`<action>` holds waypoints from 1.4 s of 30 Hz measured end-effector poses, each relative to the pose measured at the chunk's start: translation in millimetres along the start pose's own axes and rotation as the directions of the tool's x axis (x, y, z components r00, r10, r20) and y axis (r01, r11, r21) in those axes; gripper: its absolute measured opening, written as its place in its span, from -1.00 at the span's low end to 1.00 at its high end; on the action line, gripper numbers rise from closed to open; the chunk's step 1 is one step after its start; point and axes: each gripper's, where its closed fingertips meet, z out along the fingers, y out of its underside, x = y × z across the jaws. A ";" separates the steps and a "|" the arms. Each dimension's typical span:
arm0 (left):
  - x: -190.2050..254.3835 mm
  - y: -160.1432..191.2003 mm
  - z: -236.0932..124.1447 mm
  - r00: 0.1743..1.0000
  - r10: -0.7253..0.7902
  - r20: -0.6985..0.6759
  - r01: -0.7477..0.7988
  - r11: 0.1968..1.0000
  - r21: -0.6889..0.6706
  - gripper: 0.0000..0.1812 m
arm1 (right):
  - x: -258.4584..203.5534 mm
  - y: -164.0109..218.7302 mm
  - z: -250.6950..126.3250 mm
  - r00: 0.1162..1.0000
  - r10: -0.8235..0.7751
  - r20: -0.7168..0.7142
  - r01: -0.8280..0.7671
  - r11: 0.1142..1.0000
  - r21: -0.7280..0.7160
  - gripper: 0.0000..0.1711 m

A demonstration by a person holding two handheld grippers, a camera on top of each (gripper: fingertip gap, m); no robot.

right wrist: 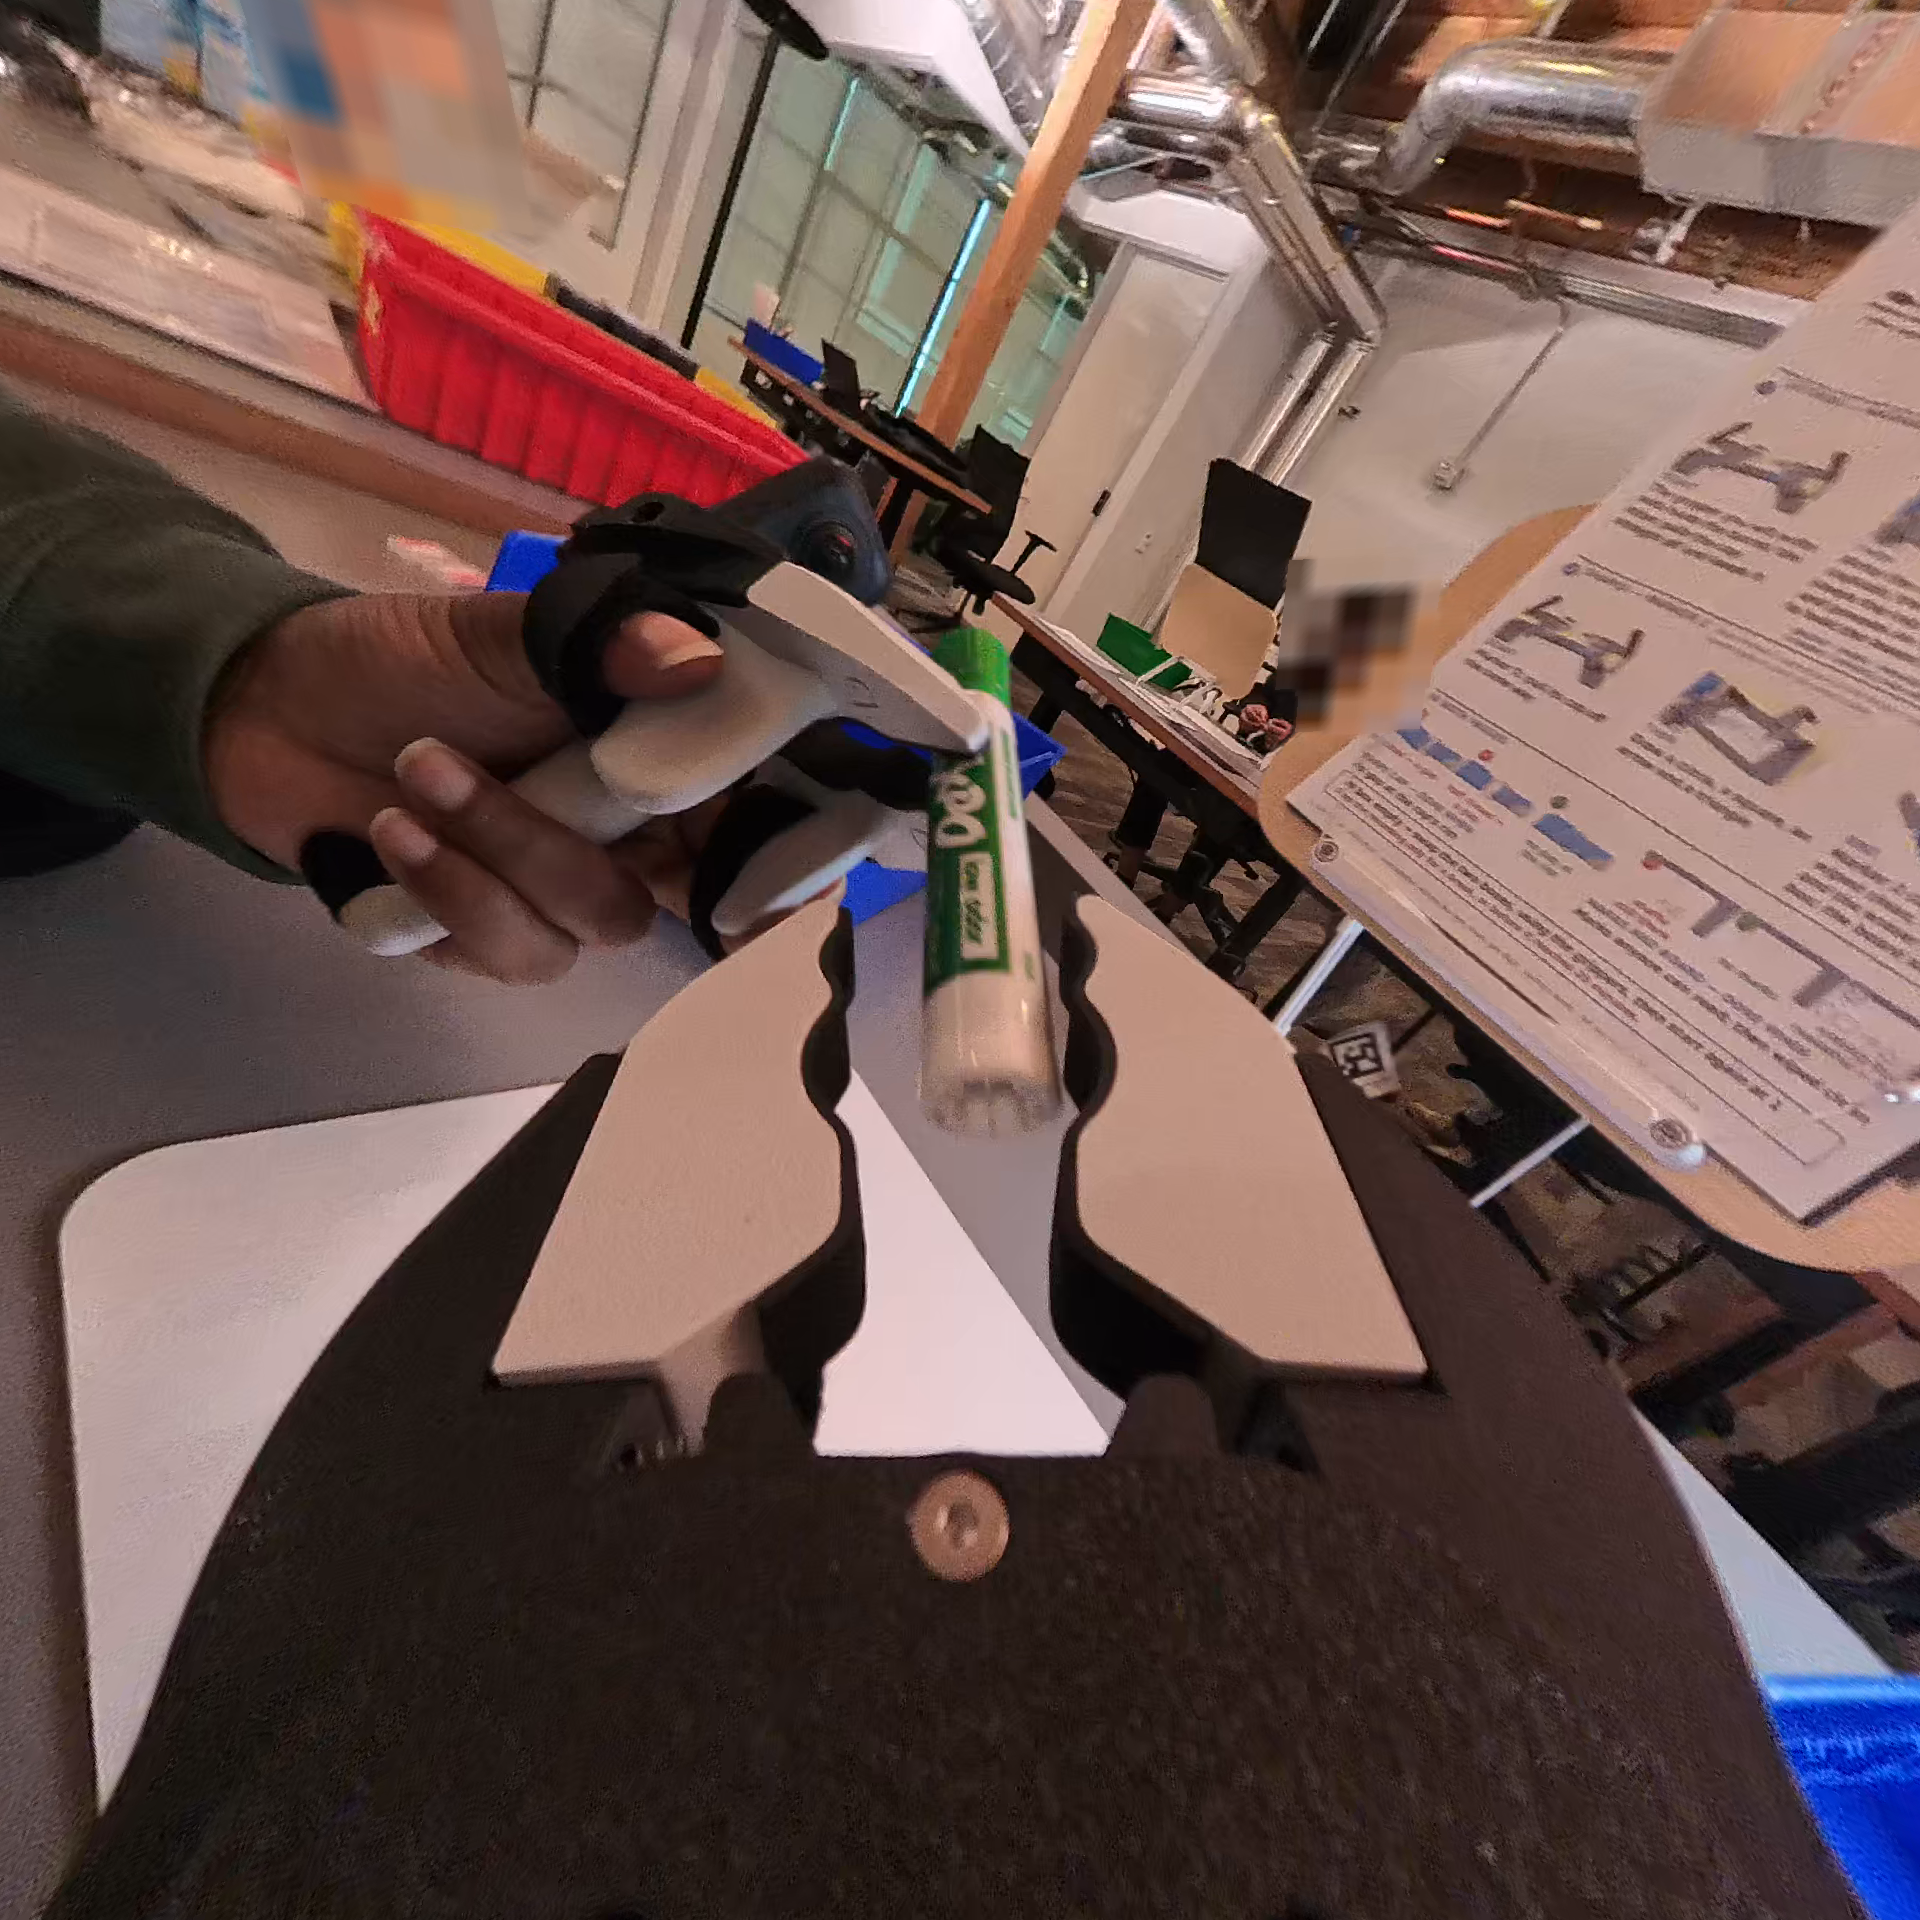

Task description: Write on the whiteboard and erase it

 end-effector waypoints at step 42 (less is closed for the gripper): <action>-5.2 56.2 11.4 0.958 -0.285 -0.009 0.285 0.958 0.001 -0.80 | -24.5 14.3 6.1 0.996 0.065 0.055 -0.064 0.998 -0.007 -0.55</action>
